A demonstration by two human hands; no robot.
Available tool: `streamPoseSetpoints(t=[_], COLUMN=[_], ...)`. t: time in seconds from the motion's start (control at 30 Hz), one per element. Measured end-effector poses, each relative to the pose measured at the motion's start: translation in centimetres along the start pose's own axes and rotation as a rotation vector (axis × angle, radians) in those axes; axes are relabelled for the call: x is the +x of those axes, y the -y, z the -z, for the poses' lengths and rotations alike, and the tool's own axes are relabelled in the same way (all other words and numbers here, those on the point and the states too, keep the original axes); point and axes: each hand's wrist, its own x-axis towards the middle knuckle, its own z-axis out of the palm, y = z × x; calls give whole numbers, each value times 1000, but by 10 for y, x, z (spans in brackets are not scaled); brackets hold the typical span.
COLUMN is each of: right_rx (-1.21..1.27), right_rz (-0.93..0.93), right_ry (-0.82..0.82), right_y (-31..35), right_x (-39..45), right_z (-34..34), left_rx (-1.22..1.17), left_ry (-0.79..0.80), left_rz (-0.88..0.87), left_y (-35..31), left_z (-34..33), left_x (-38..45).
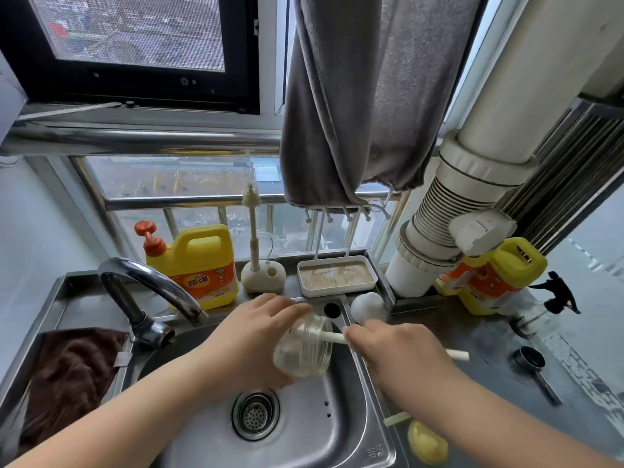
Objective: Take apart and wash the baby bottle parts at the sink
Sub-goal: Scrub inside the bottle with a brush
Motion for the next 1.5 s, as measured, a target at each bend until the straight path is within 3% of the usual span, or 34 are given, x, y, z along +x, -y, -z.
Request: streamPoseSetpoints(t=[0.07, 0.27, 0.33, 0.43, 0.53, 0.57, 0.63, 0.7, 0.8, 0.97, 1.03, 1.13, 1.23, 1.33, 1.4, 1.5], right_rx=[147, 857, 955, 711, 77, -33, -135, -103, 155, 915, 1049, 730, 93, -102, -64, 89], right_rz=[-108, -178, -195, -153, -88, -55, 14, -14, -188, -271, -293, -283, -179, -38, -26, -183], right_ry=[75, 371, 457, 399, 85, -31, -165, -129, 99, 397, 486, 389, 1, -296, -260, -33], right_y=[4, 9, 8, 3, -3, -4, -7, -3, 6, -4, -5, -8, -8, -13, -13, -5], right_x=[4, 14, 13, 12, 11, 8, 3, 0, -4, -2, -5, -4, 0, -1, -5, -8], right_z=[0, 11, 18, 17, 13, 11, 6, 4, 5, 3, 3, 1, 1, -3, -4, 0], left_rx=[-23, 135, 142, 124, 78, 66, 64, 100, 178, 231, 232, 257, 131, 60, 85, 139], left_ry=[-94, -224, -256, -218, -133, -117, -118, -143, -177, -202, -207, -186, -164, -159, -177, -220], left_rz=[-25, -78, -89, -73, -15, 11, 44, 26, -36, -82, -94, -108, -47, -3, -11, -22], left_y=[3, 12, 13, 15, 19, 20, 21, 22, 23, 25, 25, 23, 23, 22, 23, 25], left_z=[-5, -15, -14, -16, -22, -21, -17, -15, -16, -17, -15, -18, -18, -14, -14, -16], left_x=[1, -6, -6, -8, -12, -12, -10, -6, -5, -11, -10, -9, -9, -8, -7, -7])
